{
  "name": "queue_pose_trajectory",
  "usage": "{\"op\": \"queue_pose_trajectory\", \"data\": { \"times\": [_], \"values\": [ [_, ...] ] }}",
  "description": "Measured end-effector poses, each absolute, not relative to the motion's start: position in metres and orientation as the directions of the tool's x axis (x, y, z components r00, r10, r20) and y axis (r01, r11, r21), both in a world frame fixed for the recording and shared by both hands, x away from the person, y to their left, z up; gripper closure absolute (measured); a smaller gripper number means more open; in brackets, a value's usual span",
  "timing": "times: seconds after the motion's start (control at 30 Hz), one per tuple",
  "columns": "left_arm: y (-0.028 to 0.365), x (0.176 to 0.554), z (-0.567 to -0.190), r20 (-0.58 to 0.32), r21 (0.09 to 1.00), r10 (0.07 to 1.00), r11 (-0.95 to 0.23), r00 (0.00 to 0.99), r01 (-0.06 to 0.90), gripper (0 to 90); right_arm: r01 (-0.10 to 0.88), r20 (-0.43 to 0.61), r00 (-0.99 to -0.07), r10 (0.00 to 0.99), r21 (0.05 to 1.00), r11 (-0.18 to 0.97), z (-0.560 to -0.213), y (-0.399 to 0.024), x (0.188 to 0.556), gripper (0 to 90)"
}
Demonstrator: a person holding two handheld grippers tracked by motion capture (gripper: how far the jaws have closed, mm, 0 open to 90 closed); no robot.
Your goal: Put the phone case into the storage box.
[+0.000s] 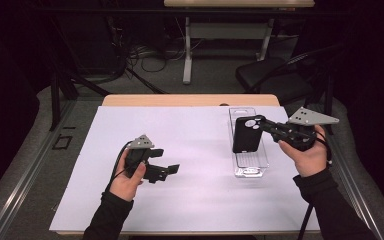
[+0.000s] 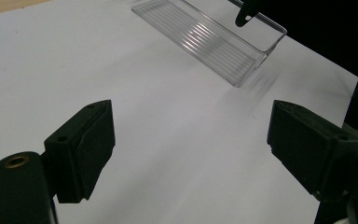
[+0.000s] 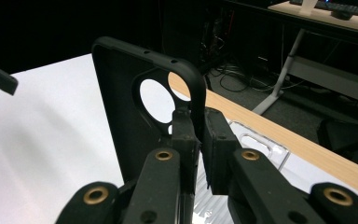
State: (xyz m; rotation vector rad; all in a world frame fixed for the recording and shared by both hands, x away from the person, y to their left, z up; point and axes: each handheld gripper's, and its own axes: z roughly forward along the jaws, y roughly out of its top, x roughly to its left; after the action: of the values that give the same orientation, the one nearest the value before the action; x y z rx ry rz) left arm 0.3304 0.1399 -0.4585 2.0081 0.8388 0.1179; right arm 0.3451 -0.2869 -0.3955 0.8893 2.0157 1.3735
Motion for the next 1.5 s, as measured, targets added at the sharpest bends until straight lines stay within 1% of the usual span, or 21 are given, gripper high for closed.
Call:
{"op": "queue_pose_trajectory", "data": {
  "times": [0.37, 0.63, 1.17, 1.5],
  "values": [
    [0.139, 0.331, -0.462, -0.219, 0.785, 0.601, -0.36, 0.769, 0.505, 15.8, 0.22, -0.071, -0.613, 0.787, 0.941, 0.256, -0.399, -0.294, 0.365, 84.8],
    [0.139, 0.331, -0.463, -0.223, 0.785, 0.603, -0.355, 0.766, 0.507, 15.7, 0.228, -0.069, -0.595, 0.801, 0.941, 0.251, -0.399, -0.296, 0.384, 84.9],
    [0.141, 0.331, -0.464, -0.221, 0.786, 0.606, -0.352, 0.764, 0.507, 15.8, 0.214, -0.093, -0.556, 0.826, 0.944, 0.25, -0.397, -0.294, 0.416, 85.0],
    [0.141, 0.333, -0.466, -0.229, 0.781, 0.607, -0.352, 0.761, 0.516, 15.8, 0.206, -0.132, -0.524, 0.841, 0.939, 0.276, -0.393, -0.286, 0.436, 85.3]
  ]
}}
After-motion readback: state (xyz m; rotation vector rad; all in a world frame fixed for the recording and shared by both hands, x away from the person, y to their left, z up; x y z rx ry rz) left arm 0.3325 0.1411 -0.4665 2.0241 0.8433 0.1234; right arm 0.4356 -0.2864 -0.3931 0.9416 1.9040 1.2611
